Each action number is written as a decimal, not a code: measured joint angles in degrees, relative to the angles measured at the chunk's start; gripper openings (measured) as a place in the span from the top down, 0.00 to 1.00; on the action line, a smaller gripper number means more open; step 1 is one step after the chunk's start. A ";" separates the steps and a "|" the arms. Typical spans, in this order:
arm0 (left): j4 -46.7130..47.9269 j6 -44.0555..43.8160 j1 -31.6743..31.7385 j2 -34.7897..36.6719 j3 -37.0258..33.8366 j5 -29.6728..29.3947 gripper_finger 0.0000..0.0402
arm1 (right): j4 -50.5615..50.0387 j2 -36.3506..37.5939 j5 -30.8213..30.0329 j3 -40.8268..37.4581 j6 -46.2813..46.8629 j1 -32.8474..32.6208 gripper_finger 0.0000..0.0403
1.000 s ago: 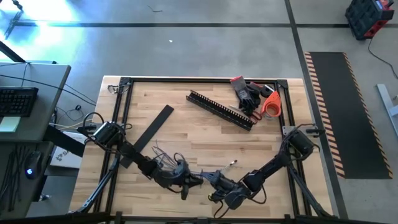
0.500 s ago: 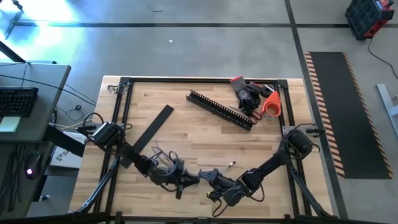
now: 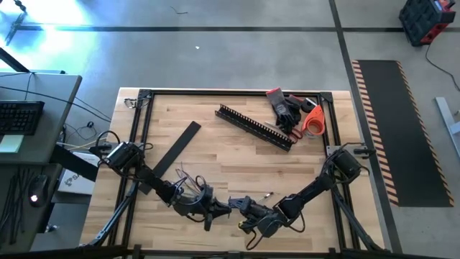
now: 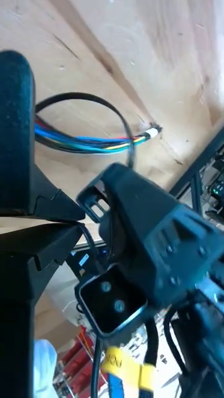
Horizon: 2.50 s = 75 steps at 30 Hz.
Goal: Ziptie cables
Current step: Wrap the black zip tie on the cables
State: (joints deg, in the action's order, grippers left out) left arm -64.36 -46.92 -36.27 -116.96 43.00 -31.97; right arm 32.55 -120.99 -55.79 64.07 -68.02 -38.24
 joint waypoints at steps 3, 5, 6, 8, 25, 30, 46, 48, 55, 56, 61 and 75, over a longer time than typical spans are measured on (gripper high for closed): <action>-0.07 -1.40 -0.02 -0.71 -0.02 0.36 1.00 | 0.19 0.00 0.24 0.00 -2.84 0.02 1.00; -0.35 -2.54 -0.02 -1.12 0.00 0.44 1.00 | 0.25 0.00 0.27 0.00 -5.07 0.00 1.00; -0.34 -3.20 -0.03 -1.39 0.00 0.48 1.00 | 0.25 0.00 0.30 0.00 -6.24 0.00 1.00; -0.43 -3.84 -0.02 -1.93 0.00 0.69 1.00 | 0.18 0.00 0.70 0.00 -8.39 0.02 1.00; -3.07 -1.43 -0.33 -2.67 0.81 2.32 1.00 | -0.65 0.00 2.80 0.00 -1.51 1.51 0.98; -1.32 -1.42 -1.01 -2.67 0.83 2.06 1.00 | -0.58 0.00 5.37 0.00 2.81 1.51 0.85; 9.03 2.47 -3.46 -2.67 0.85 -5.72 1.00 | -2.35 0.14 3.41 0.00 17.61 -2.38 0.58; 9.76 3.56 -3.86 -2.67 0.86 -7.94 1.00 | -3.65 0.73 3.28 0.00 25.15 -2.93 0.58; 13.45 11.31 -4.77 -2.67 3.12 -14.90 1.00 | -12.46 3.71 7.94 0.00 68.09 -3.25 0.58; 14.39 12.28 -4.79 -2.67 3.60 -15.44 1.00 | -12.63 3.80 10.68 0.00 73.74 -2.95 0.58; 16.16 17.56 -4.76 -2.67 5.40 -16.86 1.00 | -12.33 3.22 16.10 0.00 89.96 -1.44 0.58; 17.16 21.71 -4.74 -2.67 6.40 -18.36 1.00 | -8.34 2.56 9.53 0.00 101.55 -0.67 0.58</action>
State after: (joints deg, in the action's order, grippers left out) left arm -47.20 -25.21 -41.01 -119.63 49.41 -50.33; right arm 24.21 -118.43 -46.25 64.07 33.53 -38.91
